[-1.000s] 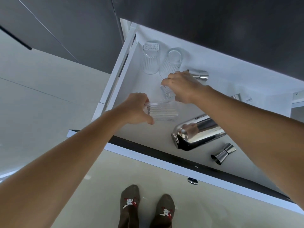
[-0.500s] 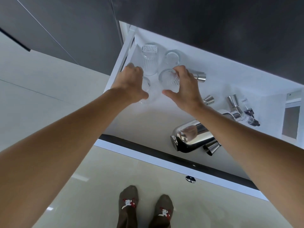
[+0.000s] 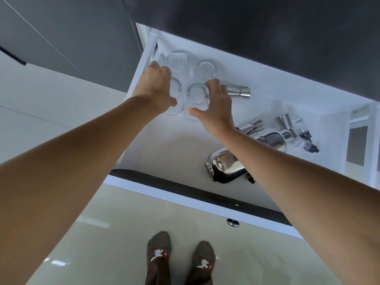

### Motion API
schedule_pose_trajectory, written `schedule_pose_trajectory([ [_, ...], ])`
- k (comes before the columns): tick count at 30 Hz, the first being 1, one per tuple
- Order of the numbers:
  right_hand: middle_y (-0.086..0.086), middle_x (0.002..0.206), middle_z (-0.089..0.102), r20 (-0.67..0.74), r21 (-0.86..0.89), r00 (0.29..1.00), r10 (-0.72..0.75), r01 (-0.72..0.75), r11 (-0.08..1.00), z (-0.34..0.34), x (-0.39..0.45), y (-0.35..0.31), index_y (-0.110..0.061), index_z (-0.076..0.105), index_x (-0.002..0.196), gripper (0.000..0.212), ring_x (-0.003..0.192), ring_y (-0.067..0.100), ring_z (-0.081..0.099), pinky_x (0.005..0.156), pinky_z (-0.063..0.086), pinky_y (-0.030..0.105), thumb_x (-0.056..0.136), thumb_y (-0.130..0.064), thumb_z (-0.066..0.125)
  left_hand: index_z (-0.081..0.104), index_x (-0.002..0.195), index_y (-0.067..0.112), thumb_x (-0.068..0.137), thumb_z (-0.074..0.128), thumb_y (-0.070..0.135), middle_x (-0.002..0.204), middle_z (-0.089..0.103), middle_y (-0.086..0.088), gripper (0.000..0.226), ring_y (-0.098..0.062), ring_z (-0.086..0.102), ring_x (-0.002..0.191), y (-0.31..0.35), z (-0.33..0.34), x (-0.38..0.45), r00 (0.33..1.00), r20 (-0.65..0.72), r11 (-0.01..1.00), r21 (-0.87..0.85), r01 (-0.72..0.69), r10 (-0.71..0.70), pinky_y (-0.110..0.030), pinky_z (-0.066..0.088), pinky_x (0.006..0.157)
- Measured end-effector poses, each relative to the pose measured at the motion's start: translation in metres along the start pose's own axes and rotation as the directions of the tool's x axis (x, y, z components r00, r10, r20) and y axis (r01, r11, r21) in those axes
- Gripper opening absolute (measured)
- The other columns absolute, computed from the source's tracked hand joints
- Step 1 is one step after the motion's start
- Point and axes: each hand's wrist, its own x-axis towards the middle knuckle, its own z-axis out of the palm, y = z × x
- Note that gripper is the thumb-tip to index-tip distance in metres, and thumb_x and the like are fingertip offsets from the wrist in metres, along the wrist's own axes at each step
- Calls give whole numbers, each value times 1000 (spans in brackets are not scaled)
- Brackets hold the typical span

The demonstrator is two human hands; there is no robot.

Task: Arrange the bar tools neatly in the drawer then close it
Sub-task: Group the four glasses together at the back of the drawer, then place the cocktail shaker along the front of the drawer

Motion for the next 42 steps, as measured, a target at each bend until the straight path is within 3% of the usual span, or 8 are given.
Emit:
schedule_pose_trajectory([
  [6,5,113,49,123,-26,992,37,-34,999,-6,-3,5,-9,42,119,73,91,16,48,75,30,18,62,-23,85,45,127,-1,72,83,16,130,44,-21,69,-36,50,115,6,1,-12,999,-1,997,62,46,-46,-41,48,92],
  [8,8,122,53,147,-68,989,15,-5,998,-18,-7,13,-9,41,124,71,103,19,53,76,29,14,66,-15,81,38,131,1,69,78,6,131,39,-22,73,-36,43,117,12,6,-25,993,-115,997,71,43,-35,-40,49,90],
  [12,11,118,60,-108,-227,994,-14,-11,974,-62,-21,37,-11,51,119,42,112,28,53,93,44,34,80,-10,67,43,128,5,73,68,5,124,46,-17,61,-30,47,110,33,24,-63,924,-345,986,34,-162,164,-33,46,89],
  [15,17,124,55,-206,-344,964,169,-233,910,-96,-30,67,-12,52,122,34,117,34,48,96,41,44,92,-27,54,44,132,10,88,62,23,129,46,-12,50,-27,47,117,51,45,-83,952,-91,945,-127,-301,291,-37,46,95],
  [19,24,117,58,22,-334,946,324,-298,894,-113,-41,89,-11,55,124,46,113,37,52,90,42,40,96,-43,37,40,135,18,94,52,38,135,43,-6,47,-27,44,122,62,73,-93,918,207,939,-150,-310,337,-39,42,95],
  [27,25,112,58,132,-266,928,349,-306,914,-97,-68,75,-11,56,122,48,111,38,51,91,46,43,94,-48,44,47,126,16,92,55,41,128,53,-4,43,-28,49,119,47,60,-92,910,288,954,-122,-274,299,-41,39,100],
  [31,24,110,56,232,-259,920,314,-253,932,-82,-88,59,-14,58,117,48,108,36,50,85,44,38,89,-52,51,53,117,8,84,69,35,107,61,-10,46,-33,59,98,31,49,-91,888,362,958,-139,-250,284,-43,47,88],
  [42,14,91,68,447,-265,858,251,-141,954,-47,-120,36,-9,67,95,50,88,32,62,74,50,35,83,-57,60,52,138,23,70,84,10,126,64,-7,76,-27,61,112,-14,18,-103,837,528,990,-73,-120,141,-35,45,101],
])
